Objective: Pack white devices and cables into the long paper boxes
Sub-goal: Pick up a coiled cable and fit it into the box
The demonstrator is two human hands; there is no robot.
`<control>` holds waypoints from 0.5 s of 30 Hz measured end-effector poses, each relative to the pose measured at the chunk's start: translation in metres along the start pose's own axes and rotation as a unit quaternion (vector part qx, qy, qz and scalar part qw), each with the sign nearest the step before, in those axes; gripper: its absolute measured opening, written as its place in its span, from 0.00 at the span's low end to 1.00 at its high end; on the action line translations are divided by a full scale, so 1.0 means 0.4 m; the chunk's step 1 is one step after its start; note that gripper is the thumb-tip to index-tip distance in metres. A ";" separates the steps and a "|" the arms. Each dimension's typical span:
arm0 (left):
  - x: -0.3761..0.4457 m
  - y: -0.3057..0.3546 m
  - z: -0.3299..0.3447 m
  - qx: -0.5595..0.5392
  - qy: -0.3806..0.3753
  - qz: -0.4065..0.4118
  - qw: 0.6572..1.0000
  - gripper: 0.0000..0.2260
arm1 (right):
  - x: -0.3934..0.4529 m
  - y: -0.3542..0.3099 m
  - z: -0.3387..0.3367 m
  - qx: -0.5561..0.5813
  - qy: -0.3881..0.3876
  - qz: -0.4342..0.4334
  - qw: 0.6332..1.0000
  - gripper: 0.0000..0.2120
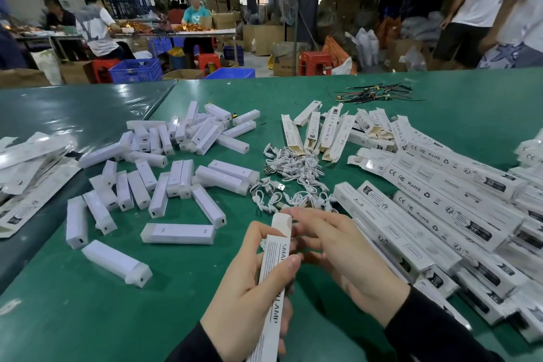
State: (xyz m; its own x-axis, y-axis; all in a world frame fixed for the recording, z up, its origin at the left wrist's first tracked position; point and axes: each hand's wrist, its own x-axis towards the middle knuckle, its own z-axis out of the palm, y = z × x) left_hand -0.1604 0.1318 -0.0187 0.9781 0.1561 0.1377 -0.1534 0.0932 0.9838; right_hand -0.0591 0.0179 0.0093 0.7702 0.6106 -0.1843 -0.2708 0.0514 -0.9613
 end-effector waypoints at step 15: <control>0.001 -0.014 -0.014 0.001 0.009 -0.015 1.000 0.16 | -0.007 0.006 -0.003 -0.004 -0.047 -0.028 0.999 0.07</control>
State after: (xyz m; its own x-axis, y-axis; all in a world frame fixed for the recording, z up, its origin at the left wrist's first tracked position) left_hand -0.1599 0.1369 -0.0249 0.9795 0.1711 0.1064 -0.1242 0.0966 0.9875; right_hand -0.0613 0.0153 0.0072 0.7263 0.6783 -0.1113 -0.2244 0.0810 -0.9711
